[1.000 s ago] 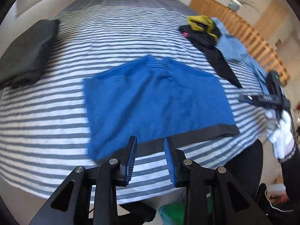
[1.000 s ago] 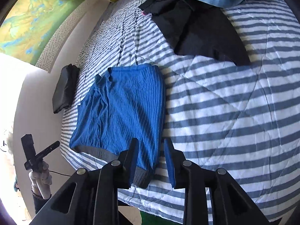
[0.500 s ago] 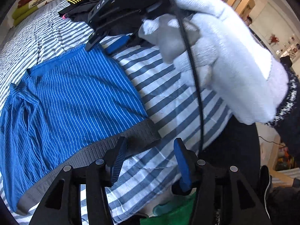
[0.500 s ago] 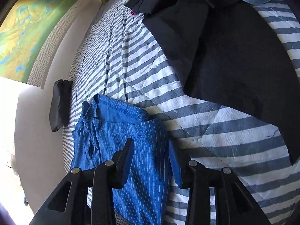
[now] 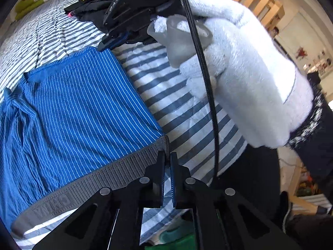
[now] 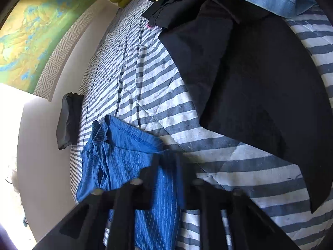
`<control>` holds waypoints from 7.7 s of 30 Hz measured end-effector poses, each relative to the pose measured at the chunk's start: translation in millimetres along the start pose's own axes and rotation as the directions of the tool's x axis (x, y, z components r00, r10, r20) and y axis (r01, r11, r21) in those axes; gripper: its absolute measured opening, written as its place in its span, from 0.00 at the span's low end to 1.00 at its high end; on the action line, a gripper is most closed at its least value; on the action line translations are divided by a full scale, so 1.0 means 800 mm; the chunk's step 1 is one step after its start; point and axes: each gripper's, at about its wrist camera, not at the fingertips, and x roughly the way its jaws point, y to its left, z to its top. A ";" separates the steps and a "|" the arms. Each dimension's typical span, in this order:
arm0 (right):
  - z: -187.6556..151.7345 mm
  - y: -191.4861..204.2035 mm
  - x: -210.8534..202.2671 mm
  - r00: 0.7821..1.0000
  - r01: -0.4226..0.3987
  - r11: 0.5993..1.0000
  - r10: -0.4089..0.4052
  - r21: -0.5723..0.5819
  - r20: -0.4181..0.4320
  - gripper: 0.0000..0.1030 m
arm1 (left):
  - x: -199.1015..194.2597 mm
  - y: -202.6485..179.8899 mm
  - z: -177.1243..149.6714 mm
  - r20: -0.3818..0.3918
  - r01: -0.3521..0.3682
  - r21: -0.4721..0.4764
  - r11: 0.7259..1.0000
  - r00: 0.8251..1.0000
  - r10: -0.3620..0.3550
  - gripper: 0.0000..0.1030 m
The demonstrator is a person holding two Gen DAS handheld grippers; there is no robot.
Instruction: Fold small clothes
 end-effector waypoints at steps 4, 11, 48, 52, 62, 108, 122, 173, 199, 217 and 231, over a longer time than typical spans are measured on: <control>0.004 0.029 -0.034 0.994 -0.049 0.998 0.052 -0.033 0.094 0.03 | -0.049 0.013 0.008 0.114 0.124 -0.079 0.989 0.987 -0.114 0.04; 0.006 0.093 -0.043 0.985 0.098 0.988 -0.079 -0.118 0.151 0.03 | -0.092 0.074 -0.027 0.213 0.217 -0.215 0.952 0.962 -0.171 0.04; -0.097 0.449 0.275 0.971 0.156 0.814 -0.230 -0.560 -0.064 0.03 | -0.206 0.325 -0.354 0.408 0.237 -0.731 0.640 0.904 0.131 0.04; -0.099 0.458 0.288 0.966 0.162 0.775 -0.250 -0.610 -0.062 0.06 | -0.213 0.321 -0.365 0.409 0.248 -0.737 0.629 0.904 0.122 0.31; -0.111 0.393 0.138 0.997 -0.004 0.851 -0.040 -0.525 -0.072 0.37 | -0.248 0.313 -0.324 0.365 0.037 -0.605 0.795 0.901 0.236 0.69; -0.218 0.251 0.029 0.996 0.073 0.782 -0.094 -0.619 -0.002 0.09 | -0.245 0.378 -0.222 0.211 0.033 -0.585 0.810 0.971 0.113 0.36; -0.214 0.223 0.136 0.978 0.048 0.805 -0.159 -0.591 -0.138 0.09 | -0.211 0.461 -0.237 0.170 0.010 -0.723 0.691 0.972 0.164 0.38; -0.134 0.153 0.056 0.939 -0.296 0.954 0.280 -0.053 -0.200 0.08 | -0.192 0.417 -0.188 0.358 0.346 -0.689 0.637 0.926 -0.116 0.04; -0.122 0.215 0.039 1.000 -0.028 0.895 0.029 -0.444 -0.005 0.16 | -0.177 0.381 -0.143 0.270 0.016 -0.510 0.860 0.952 0.142 0.27; -0.162 0.185 0.047 0.988 0.154 0.872 -0.139 -0.465 0.067 0.45 | -0.188 0.393 -0.198 0.231 0.011 -0.648 0.762 0.956 0.183 0.64; -0.148 0.149 0.083 0.995 0.031 0.963 -0.054 -0.267 -0.081 0.45 | -0.151 0.388 -0.198 0.227 0.055 -0.673 0.737 0.964 0.135 0.61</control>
